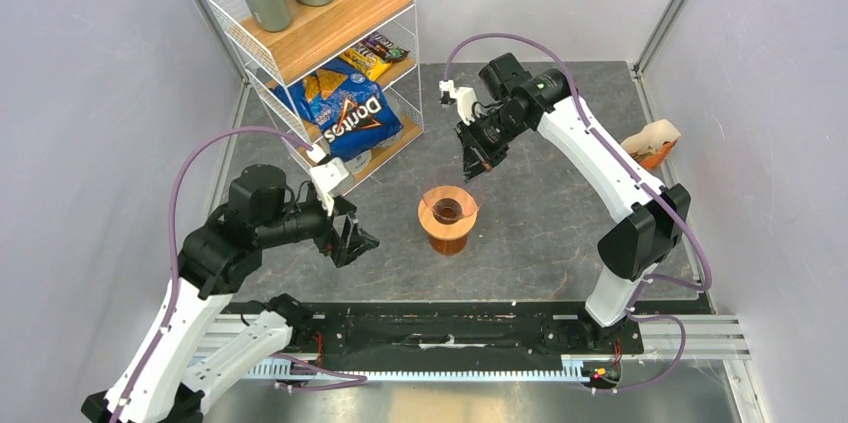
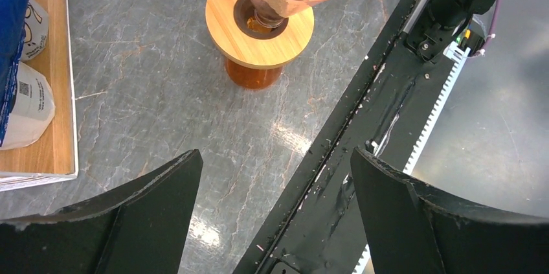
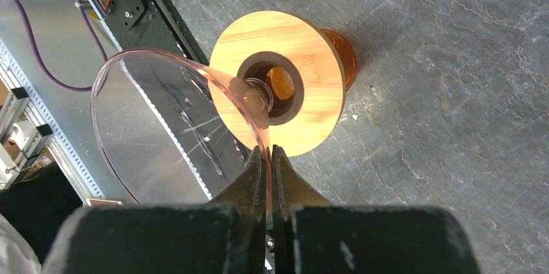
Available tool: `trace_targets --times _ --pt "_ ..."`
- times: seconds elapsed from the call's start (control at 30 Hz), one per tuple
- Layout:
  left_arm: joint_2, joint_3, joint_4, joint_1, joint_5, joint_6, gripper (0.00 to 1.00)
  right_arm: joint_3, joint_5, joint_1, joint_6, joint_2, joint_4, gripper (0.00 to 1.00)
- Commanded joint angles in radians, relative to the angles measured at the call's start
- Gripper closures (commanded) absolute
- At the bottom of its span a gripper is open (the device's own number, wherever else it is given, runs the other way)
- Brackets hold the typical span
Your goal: Place the coffee filter in the dripper
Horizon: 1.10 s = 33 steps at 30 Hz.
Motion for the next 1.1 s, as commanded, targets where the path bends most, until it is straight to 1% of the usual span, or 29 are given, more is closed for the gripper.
trace_targets --times 0.0,0.13,0.47,0.53,0.57,0.67,0.7,0.77,0.87,0.93,1.07 --pt "0.018 -0.002 0.012 0.002 0.033 0.029 0.08 -0.021 0.0 0.003 -0.025 0.006 0.051 1.0" --pt "0.04 -0.002 0.019 0.002 0.05 0.016 0.09 -0.038 0.009 0.003 -0.024 0.011 0.088 1.0" --pt "0.077 0.0 0.028 0.002 0.066 0.003 0.1 -0.055 0.034 0.0 -0.018 0.029 0.1 1.0" --pt "0.096 0.0 0.033 0.001 0.074 -0.013 0.12 -0.053 0.045 0.0 -0.012 0.031 0.098 0.89" --pt "0.11 0.0 0.034 0.002 0.082 -0.019 0.13 -0.051 0.047 -0.001 -0.01 0.031 0.1 0.82" --pt "0.153 -0.008 0.039 0.001 0.13 -0.052 0.17 -0.039 0.048 0.0 0.006 0.03 0.104 0.57" --pt "0.169 -0.007 0.039 0.001 0.136 -0.061 0.18 -0.038 0.042 0.0 0.012 0.022 0.107 0.46" --pt "0.195 -0.001 0.047 0.0 0.13 -0.064 0.19 -0.039 0.036 0.0 0.023 0.002 0.116 0.36" --pt "0.228 0.029 0.066 0.001 0.1 -0.073 0.2 -0.018 0.026 -0.001 0.03 -0.019 0.084 0.33" --pt "0.258 0.056 0.072 0.0 0.097 -0.082 0.21 -0.014 0.019 -0.012 0.027 -0.038 0.054 0.34" --pt "0.311 0.085 0.104 0.001 0.121 -0.159 0.26 -0.062 -0.046 -0.063 0.015 -0.087 0.007 0.37"
